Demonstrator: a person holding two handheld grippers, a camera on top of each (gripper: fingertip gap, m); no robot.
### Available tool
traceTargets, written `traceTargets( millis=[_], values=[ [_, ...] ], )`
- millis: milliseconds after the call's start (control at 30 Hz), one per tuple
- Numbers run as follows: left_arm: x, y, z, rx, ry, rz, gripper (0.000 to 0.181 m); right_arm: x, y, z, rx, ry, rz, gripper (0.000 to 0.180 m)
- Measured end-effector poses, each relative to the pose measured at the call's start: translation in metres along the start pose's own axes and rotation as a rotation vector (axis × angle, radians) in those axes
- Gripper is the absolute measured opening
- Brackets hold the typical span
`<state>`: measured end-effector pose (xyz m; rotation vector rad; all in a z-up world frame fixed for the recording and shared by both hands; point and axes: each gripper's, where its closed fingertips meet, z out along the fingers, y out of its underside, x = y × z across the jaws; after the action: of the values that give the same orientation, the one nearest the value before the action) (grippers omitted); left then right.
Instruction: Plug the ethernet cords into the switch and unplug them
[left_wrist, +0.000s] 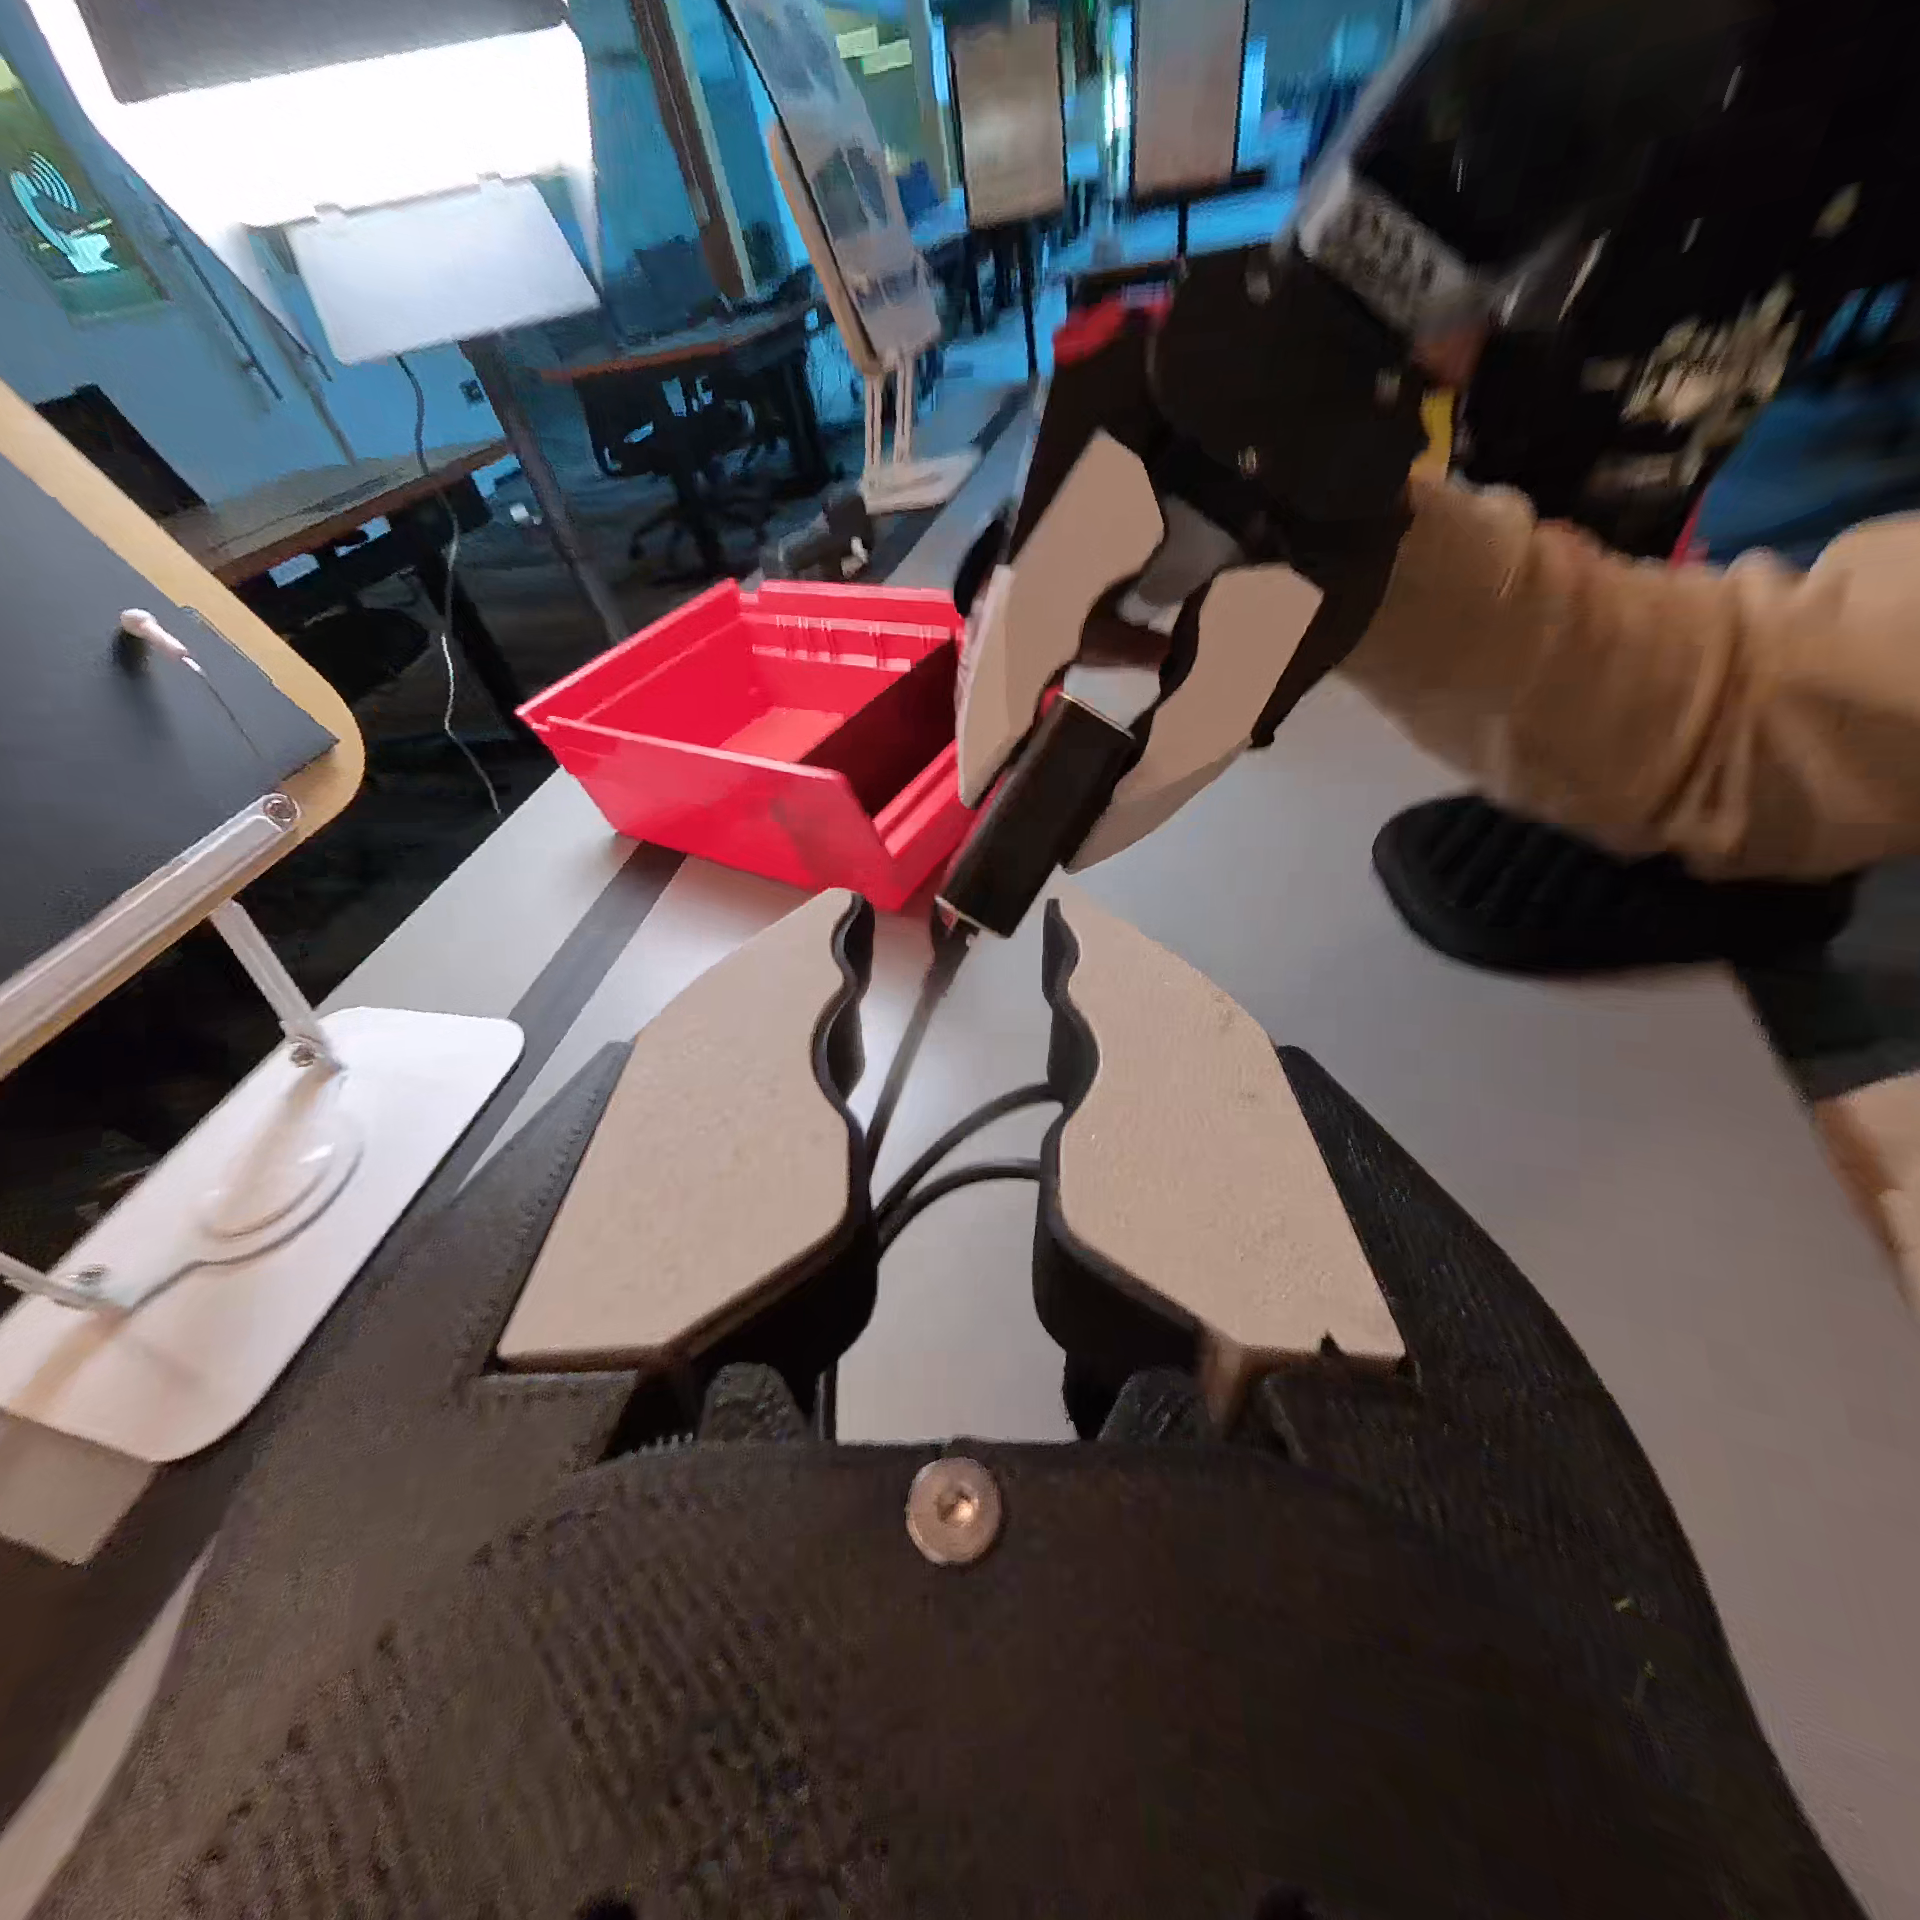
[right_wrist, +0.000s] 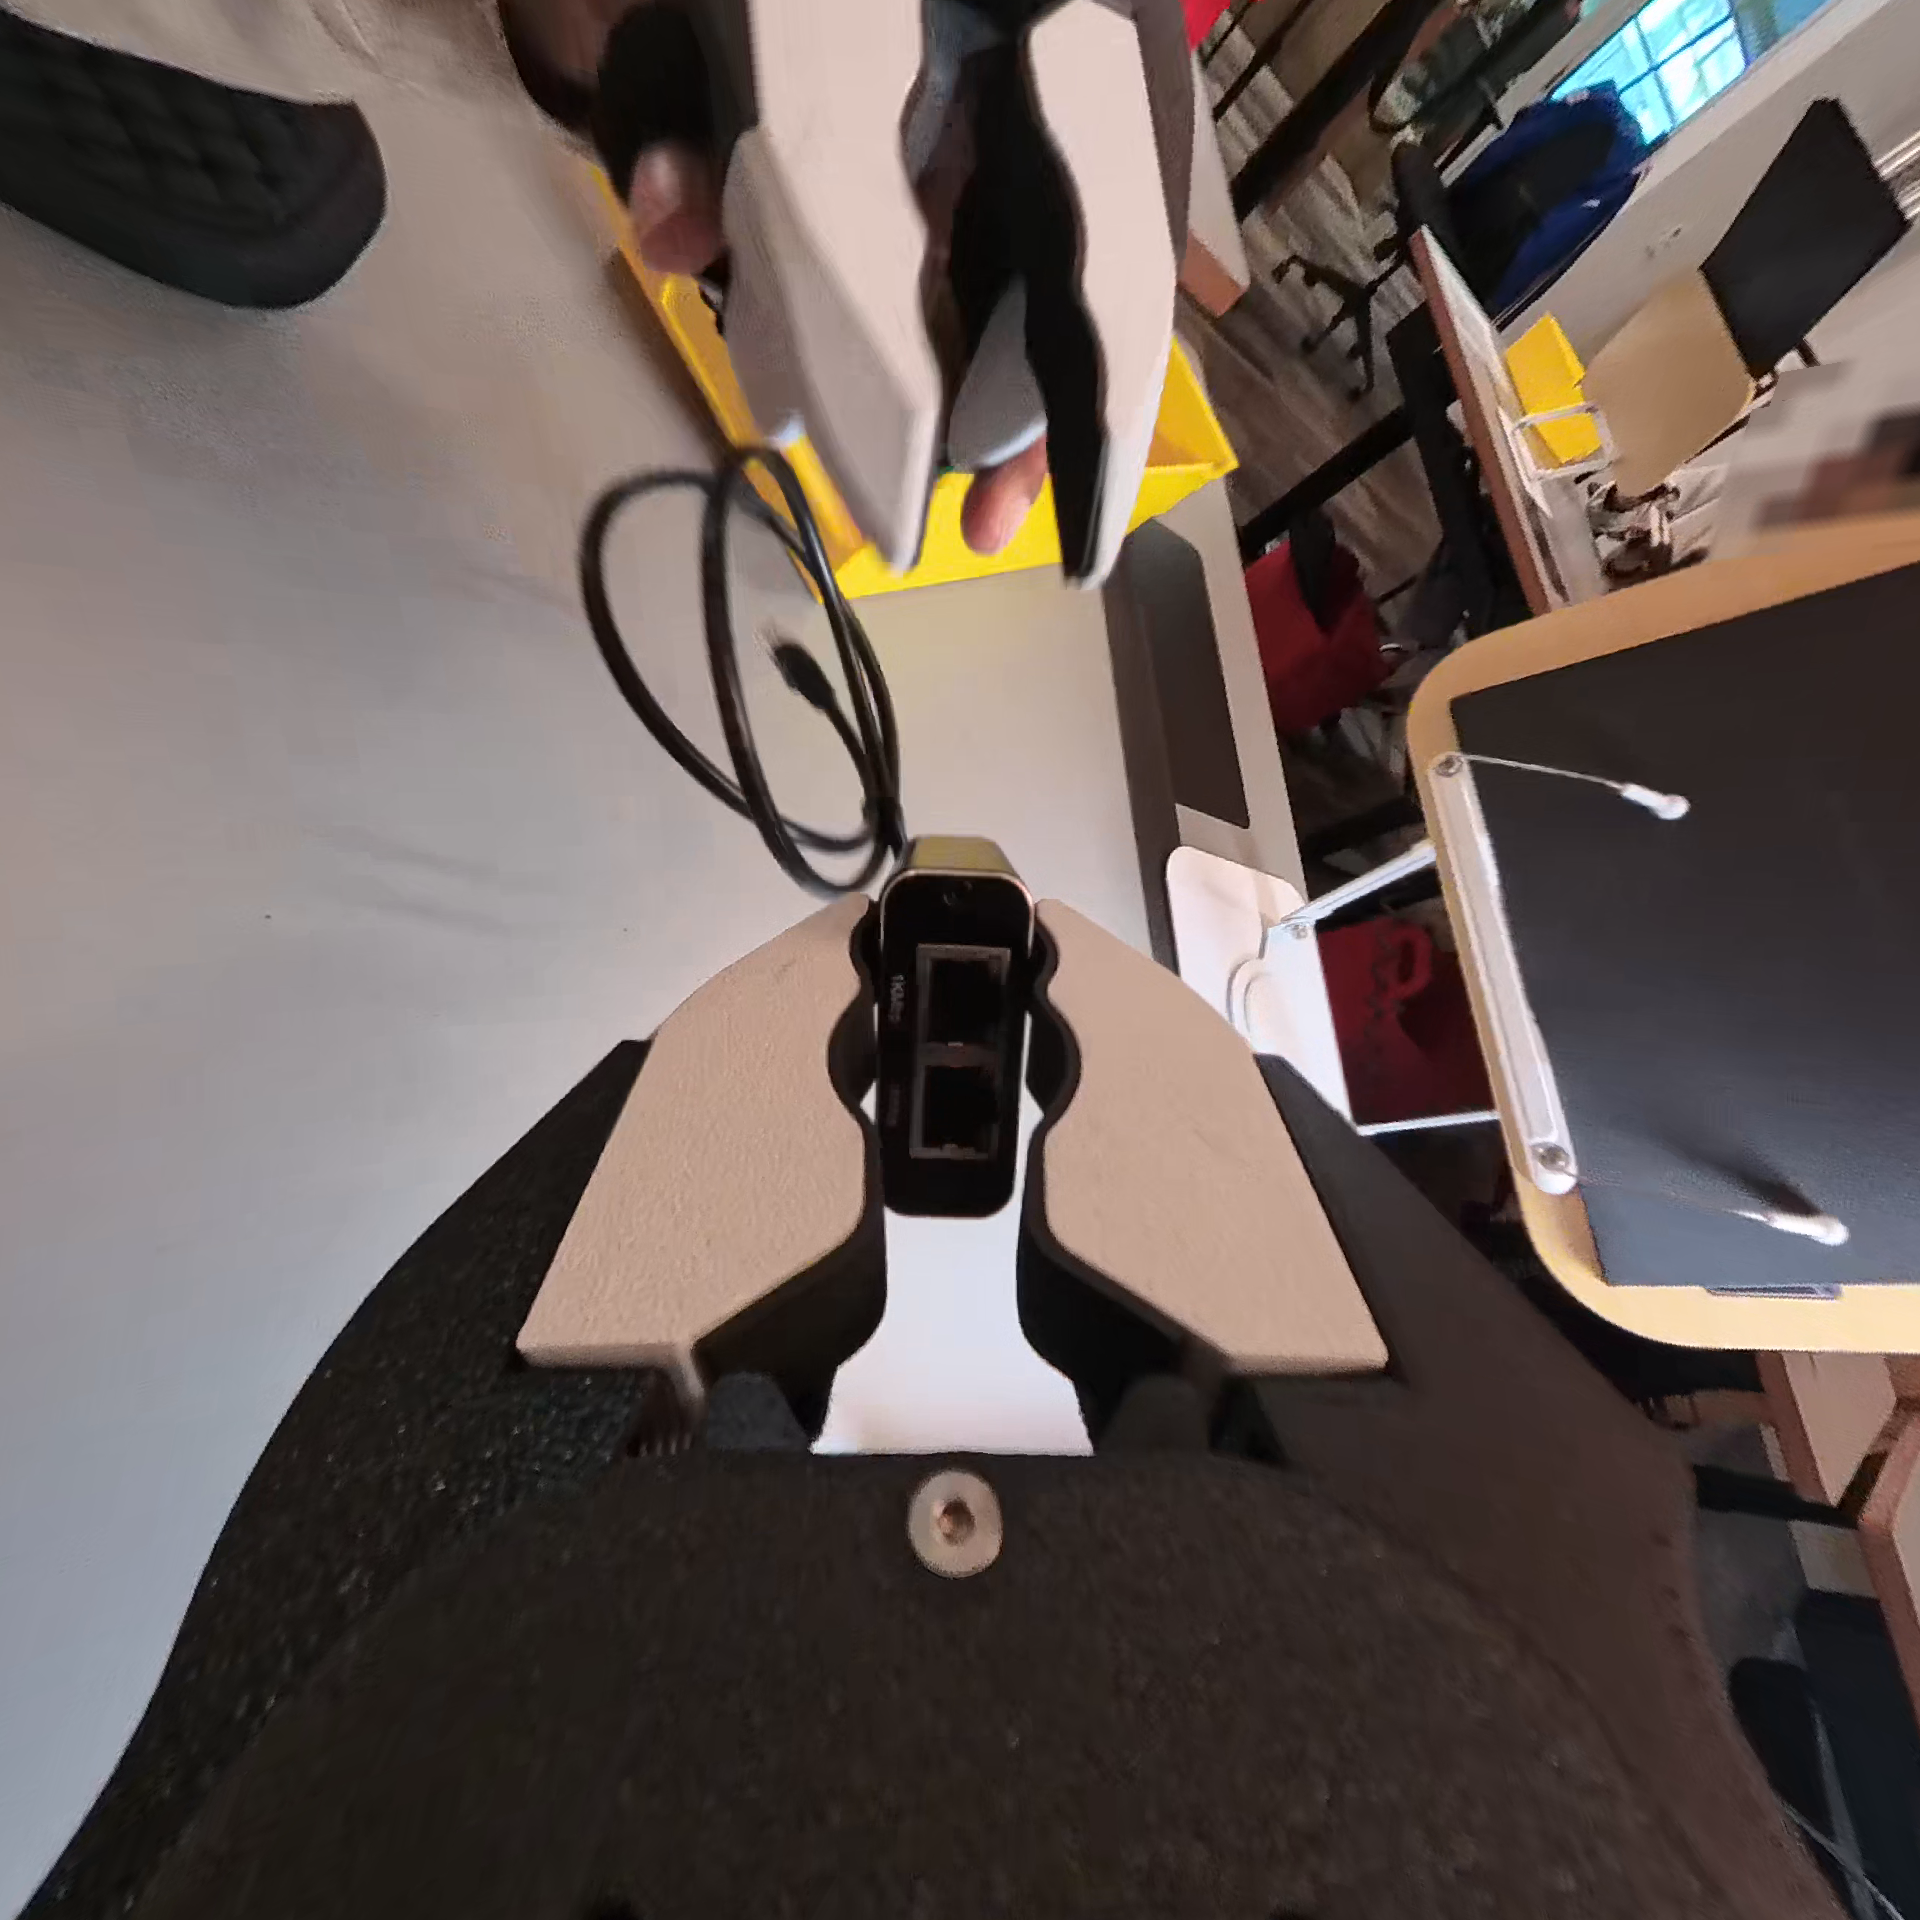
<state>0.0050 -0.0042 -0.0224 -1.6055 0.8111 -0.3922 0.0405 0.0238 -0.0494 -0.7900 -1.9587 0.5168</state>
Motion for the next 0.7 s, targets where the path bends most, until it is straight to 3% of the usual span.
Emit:
traceTargets(
  millis=[133,300,500,600,700],
  values=[
    [0.013,0.030,0.026,-0.159,-0.048,0.209,0.038,-0.015,-0.009,0.012,-0.028,-0.042,-0.001,0.024],
    [0.021,0.029,0.034,-0.106,-0.064,0.309,0.026,-0.017,-0.036,0.009,0.077,-0.039,0.034,0.024],
    [0.013,-0.019,0.007,0.282,0.027,0.038,0.025,0.024,-0.079,-0.031,0.525,0.054,0.300,0.038],
    [0.009,-0.037,-0.011,0.490,0.114,-0.128,0.025,0.033,-0.072,-0.031,0.630,-0.018,0.465,0.051],
    [0.016,-0.037,-0.007,0.534,0.148,-0.158,0.025,0.022,-0.078,-0.018,0.685,-0.110,0.521,0.054]
  ],
)
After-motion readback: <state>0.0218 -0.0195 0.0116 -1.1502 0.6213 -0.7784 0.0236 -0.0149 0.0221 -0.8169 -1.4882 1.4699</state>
